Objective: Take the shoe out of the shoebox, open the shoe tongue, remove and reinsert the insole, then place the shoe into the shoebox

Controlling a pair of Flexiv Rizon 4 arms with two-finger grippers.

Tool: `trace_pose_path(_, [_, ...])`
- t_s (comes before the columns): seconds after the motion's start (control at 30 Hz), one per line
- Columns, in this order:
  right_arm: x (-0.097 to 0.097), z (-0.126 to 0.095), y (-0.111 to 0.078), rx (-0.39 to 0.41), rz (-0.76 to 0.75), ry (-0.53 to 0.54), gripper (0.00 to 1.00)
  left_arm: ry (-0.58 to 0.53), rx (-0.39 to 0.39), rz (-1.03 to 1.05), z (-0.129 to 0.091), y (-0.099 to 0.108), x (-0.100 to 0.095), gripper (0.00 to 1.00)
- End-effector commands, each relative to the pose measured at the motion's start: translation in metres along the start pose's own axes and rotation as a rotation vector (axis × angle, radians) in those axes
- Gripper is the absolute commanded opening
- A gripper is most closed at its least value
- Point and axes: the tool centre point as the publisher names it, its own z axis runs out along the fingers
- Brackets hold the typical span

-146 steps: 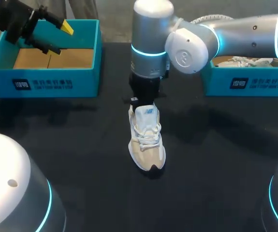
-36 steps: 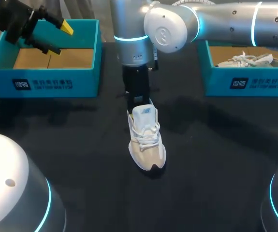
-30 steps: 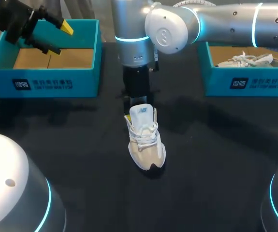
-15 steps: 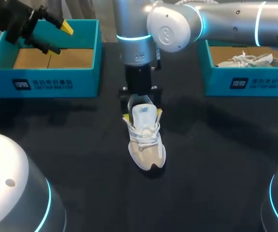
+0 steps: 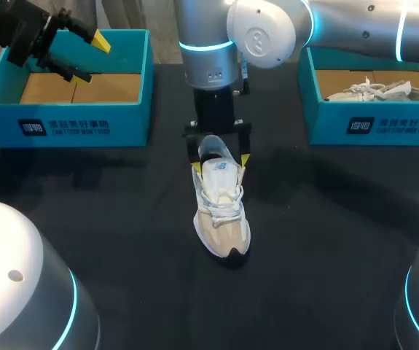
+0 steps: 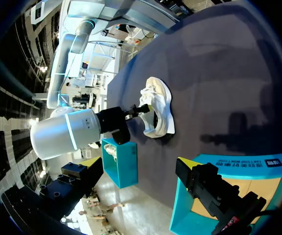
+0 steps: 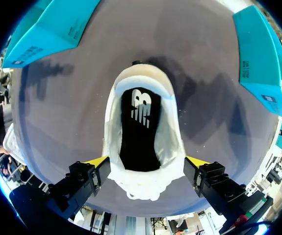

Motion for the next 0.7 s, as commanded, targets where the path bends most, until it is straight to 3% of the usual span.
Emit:
trace_pose_path(0.03, [-0.008, -0.015, -0.012, -0.030, 0.008, -0.004, 1.00, 0.003, 0.000, 0.000, 0.000, 0.000, 0.000, 1.00])
trace_pose_path(0.23, [-0.007, -0.025, -0.023, -0.039, 0.010, -0.004, 1.00, 0.003, 0.000, 0.000, 0.000, 0.000, 0.000, 1.00])
trace_pose_path(0.37, [-0.001, -0.035, -0.042, -0.054, 0.006, 0.005, 0.99, 0.003, 0.000, 0.000, 0.000, 0.000, 0.000, 1.00])
trace_pose_path(0.4, [0.000, -0.037, -0.045, -0.058, 0.007, 0.009, 0.86, 0.003, 0.000, 0.000, 0.000, 0.000, 0.000, 1.00])
trace_pose_path(0.43, [0.001, -0.038, -0.049, -0.063, 0.009, 0.011, 0.58, 0.003, 0.000, 0.000, 0.000, 0.000, 0.000, 1.00])
trace_pose_path(0.47, [0.003, -0.039, -0.053, -0.064, 0.009, 0.011, 0.47, 0.003, 0.000, 0.000, 0.000, 0.000, 0.000, 1.00])
trace_pose_path(0.57, [0.007, -0.042, -0.062, -0.073, 0.011, 0.012, 0.34, 0.003, 0.000, 0.000, 0.000, 0.000, 0.000, 1.00])
trace_pose_path(0.7, [0.011, -0.040, -0.069, -0.089, 0.012, 0.022, 0.35, 0.003, 0.000, 0.000, 0.000, 0.000, 0.000, 1.00])
